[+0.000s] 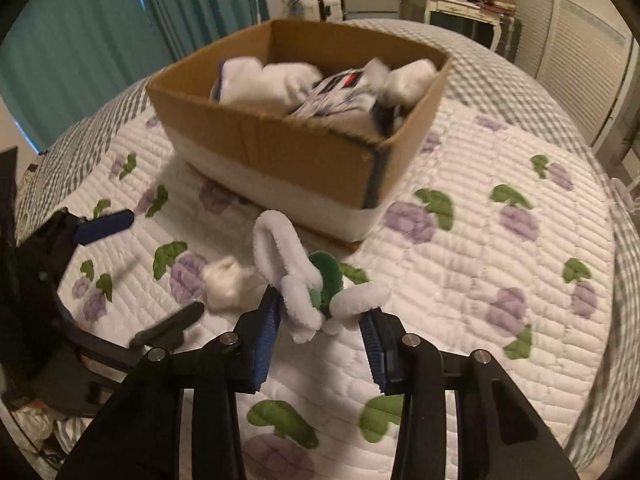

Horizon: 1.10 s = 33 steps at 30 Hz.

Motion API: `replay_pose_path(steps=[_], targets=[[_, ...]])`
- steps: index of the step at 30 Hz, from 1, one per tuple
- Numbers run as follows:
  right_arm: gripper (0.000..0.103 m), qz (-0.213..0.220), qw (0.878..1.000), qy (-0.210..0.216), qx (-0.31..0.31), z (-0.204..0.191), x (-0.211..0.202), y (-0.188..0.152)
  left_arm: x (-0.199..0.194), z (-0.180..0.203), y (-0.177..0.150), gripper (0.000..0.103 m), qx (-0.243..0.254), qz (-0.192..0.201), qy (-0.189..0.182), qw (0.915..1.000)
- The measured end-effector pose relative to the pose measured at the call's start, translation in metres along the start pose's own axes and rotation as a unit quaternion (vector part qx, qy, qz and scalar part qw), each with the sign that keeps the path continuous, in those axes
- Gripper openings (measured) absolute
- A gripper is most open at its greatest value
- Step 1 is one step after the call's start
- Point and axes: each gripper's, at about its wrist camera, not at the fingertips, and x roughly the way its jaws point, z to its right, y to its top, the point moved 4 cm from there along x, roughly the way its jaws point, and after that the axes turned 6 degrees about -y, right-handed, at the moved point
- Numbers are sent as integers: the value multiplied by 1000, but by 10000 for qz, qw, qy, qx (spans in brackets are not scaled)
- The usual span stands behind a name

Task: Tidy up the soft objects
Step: 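Grasp the small white shoe-shaped sock with the left gripper while the right grasps the white-green plush, then carry both items over the box and lower them inside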

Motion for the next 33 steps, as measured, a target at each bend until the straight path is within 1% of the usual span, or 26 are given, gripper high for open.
replay_pose_path(steps=[2, 3, 4, 6, 8, 10, 11, 13, 17, 19, 26, 33], targets=[[39, 59, 9999, -79, 34, 5, -5, 1, 6, 7, 3, 97, 114, -30, -88, 9999], [39, 81, 9999, -109, 48, 8, -7, 2, 9, 11, 4, 92, 159, -83, -151, 9997], [39, 95, 9998, -128, 69, 10, -8, 2, 13, 14, 5, 90, 197, -131, -212, 9995], [39, 107, 9997, -158, 117, 15, -9, 3, 20, 21, 6, 89, 279, -214, -355, 9987], [39, 117, 9997, -187, 140, 18, -8, 4, 28, 27, 7, 82, 330, -313, -458, 9979], [39, 108, 9996, -199, 153, 20, -6, 3, 37, 31, 7, 68, 335, -454, -527, 9970], [39, 100, 9996, -198, 159, 21, -5, 2, 40, 31, 7, 66, 318, -508, -553, 9967], [39, 82, 9997, -198, 155, 22, -3, 2, 45, 32, 7, 50, 300, -605, -638, 9957], [39, 71, 9997, -202, 153, 24, -1, -1, 43, 32, 7, 45, 245, -562, -723, 9955], [39, 80, 9996, -218, 161, 25, -2, -2, 41, 31, 7, 38, 201, -548, -717, 9957], [39, 165, 9992, -294, 215, 27, -16, -6, 23, 28, 6, 36, 146, -437, -749, 9961], [39, 481, 9978, -349, 280, 17, -54, -3, -25, 21, 10, 36, 175, -52, -696, 9974]])
